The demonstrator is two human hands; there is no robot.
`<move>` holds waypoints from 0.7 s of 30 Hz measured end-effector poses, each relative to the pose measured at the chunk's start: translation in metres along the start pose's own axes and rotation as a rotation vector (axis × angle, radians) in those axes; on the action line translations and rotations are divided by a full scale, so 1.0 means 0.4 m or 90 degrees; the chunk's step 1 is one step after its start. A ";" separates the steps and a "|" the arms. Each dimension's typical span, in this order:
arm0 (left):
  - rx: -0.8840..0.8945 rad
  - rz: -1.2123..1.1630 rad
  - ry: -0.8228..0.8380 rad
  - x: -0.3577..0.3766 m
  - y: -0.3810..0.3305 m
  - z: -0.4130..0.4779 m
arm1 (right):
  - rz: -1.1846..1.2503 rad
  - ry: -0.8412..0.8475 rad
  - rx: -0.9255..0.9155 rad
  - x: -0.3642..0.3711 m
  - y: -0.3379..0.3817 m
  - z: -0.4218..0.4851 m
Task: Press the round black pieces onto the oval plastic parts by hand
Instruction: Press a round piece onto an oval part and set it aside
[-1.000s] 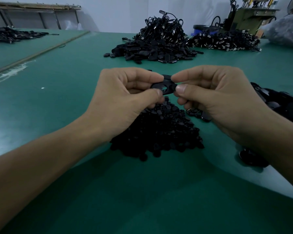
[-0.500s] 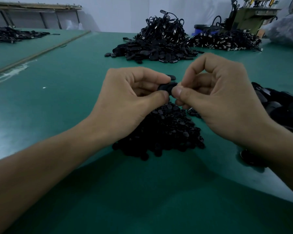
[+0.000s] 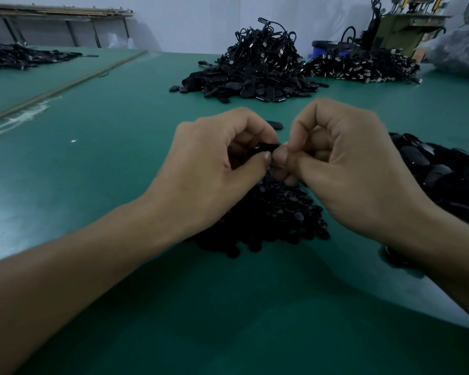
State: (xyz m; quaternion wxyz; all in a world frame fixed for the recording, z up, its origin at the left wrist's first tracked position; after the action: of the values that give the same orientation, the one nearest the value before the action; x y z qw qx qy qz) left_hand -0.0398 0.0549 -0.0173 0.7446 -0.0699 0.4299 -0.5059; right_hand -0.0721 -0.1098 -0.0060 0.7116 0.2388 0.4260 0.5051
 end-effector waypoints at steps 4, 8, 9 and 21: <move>0.024 0.078 -0.016 -0.011 0.005 0.002 | 0.003 0.056 0.006 0.005 0.000 -0.004; -0.004 0.032 0.005 -0.007 0.008 0.004 | -0.047 0.018 0.001 -0.009 -0.008 0.002; -0.025 -0.005 0.017 -0.006 0.010 0.005 | -0.073 0.007 -0.007 -0.013 -0.010 0.004; -0.146 -0.185 0.057 -0.002 0.018 0.006 | 0.003 0.029 0.064 -0.022 -0.028 0.009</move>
State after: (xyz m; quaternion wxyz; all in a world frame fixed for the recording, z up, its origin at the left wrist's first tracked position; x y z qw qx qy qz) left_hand -0.0334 0.0582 -0.0192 0.6313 -0.1928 0.5026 -0.5583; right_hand -0.0644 -0.1219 -0.0096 0.6874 0.2640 0.4664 0.4902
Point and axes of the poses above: each hand's wrist, its own z-axis towards the middle knuckle, its own x-axis out of the palm, y = z × x, the point moved 2 cm from there along z, towards the middle knuckle, and after that the axes turned 11 degrees about z, right-handed, at the moved point
